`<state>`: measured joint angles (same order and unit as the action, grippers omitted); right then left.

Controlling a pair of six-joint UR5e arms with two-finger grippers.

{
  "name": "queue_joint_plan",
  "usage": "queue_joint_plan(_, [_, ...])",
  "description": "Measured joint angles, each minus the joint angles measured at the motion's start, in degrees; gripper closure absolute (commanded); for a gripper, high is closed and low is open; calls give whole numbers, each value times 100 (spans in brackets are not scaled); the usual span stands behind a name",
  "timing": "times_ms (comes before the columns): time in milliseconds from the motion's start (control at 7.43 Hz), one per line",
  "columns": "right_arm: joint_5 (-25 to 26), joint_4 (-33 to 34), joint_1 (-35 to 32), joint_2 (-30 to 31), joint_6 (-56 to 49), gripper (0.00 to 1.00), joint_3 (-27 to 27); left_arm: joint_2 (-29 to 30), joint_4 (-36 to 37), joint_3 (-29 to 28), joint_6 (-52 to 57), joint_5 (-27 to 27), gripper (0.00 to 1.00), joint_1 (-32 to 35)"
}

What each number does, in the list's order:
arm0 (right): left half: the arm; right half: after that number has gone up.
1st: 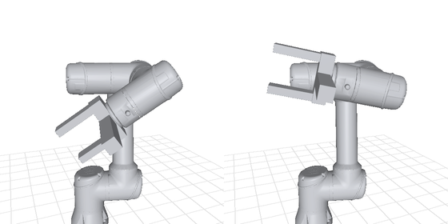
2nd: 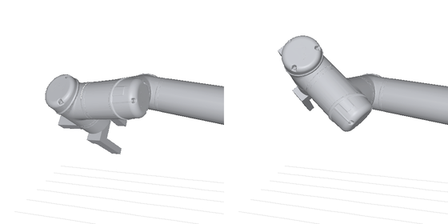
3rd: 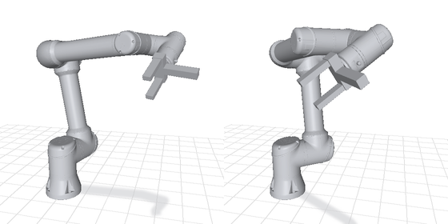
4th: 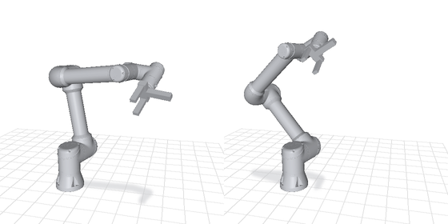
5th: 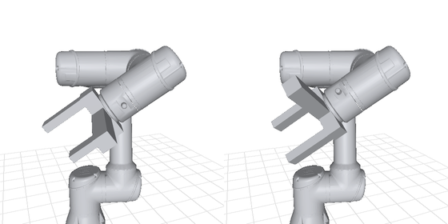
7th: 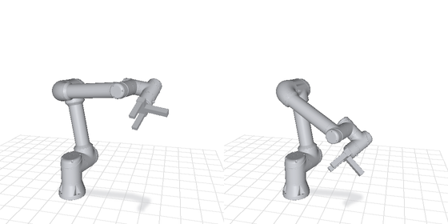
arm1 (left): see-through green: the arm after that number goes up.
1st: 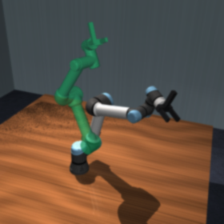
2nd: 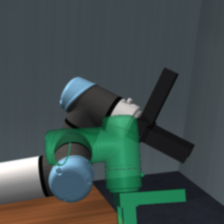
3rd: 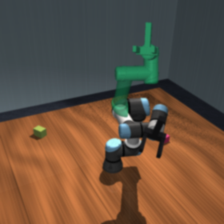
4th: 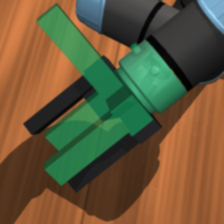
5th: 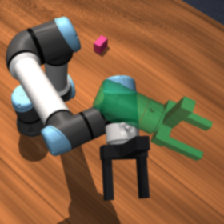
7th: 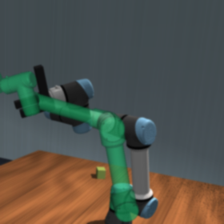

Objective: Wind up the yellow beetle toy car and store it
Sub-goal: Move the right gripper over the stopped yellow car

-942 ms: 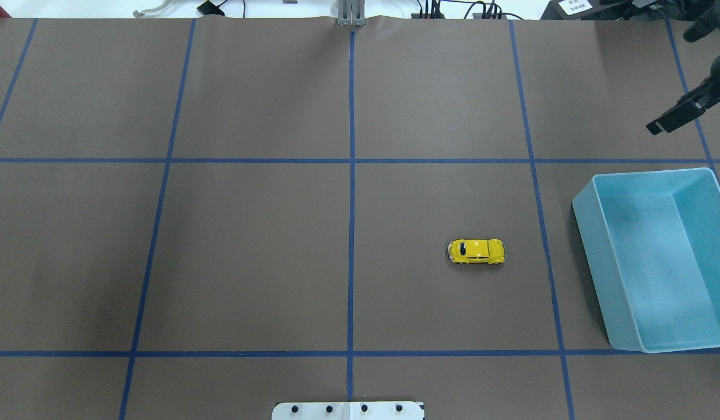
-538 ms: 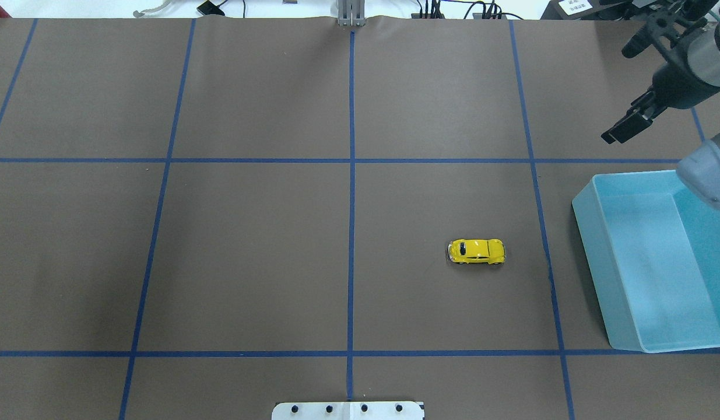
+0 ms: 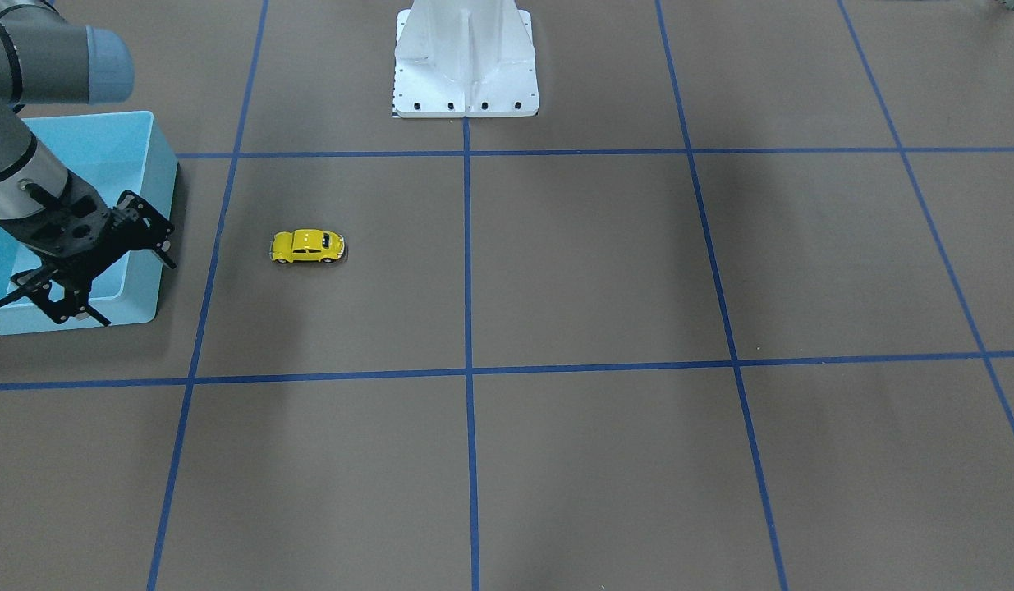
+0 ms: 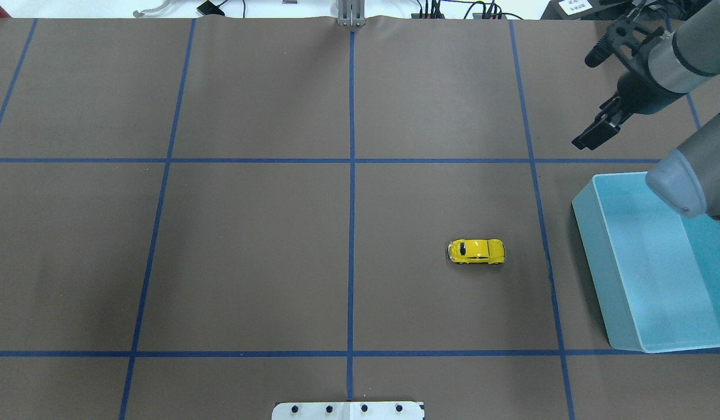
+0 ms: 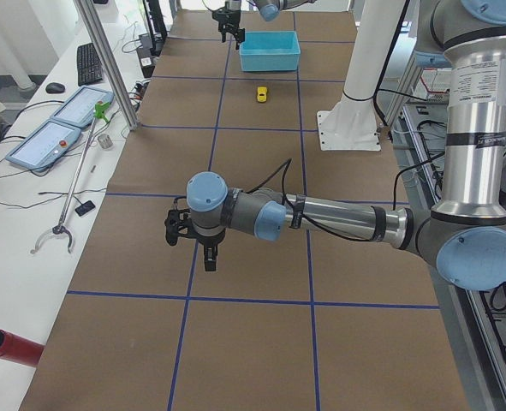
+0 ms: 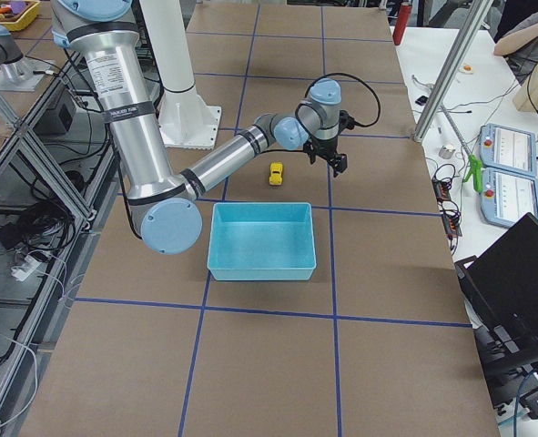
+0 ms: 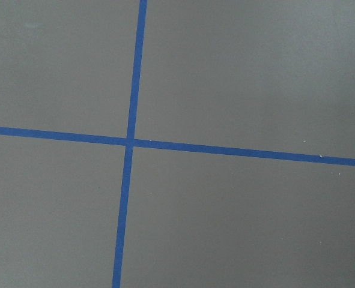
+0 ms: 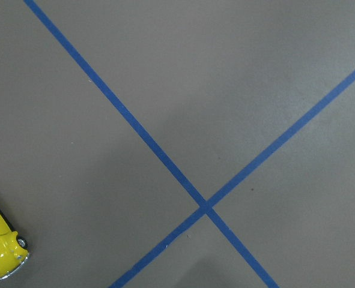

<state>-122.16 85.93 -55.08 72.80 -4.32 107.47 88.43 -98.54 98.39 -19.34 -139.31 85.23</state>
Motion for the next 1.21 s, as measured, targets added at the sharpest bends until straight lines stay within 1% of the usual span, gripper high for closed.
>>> queue_joint_plan(135, [136, 140, 356, -57, 26, 0, 77, -1, 1, -5, 0, 3, 1, 1])
queue_joint_plan(269, [231, 438, 623, -149, 48, 0, 118, -4, 4, -8, 0, 6, 1, 2])
queue_joint_plan(404, [254, 763, 769, -241, 55, 0, 168, -10, 7, -13, 0, 10, 1, 2])
queue_joint_plan(538, [230, 951, 936, -331, 52, 0, 238, -14, 9, -18, 0, 14, 1, 2])
queue_joint_plan(807, [119, 1031, 1369, -379, -99, 0, 397, -21, 10, -21, 0, 16, 1, 5])
queue_joint_plan(942, [235, 1006, 1602, -364, -389, 0, 414, -51, 9, -16, 0, 13, 1, 8])
queue_joint_plan(1211, [727, 986, 1880, -289, -1281, 0, 429, -127, 1, 7, 0, 10, 1, 10])
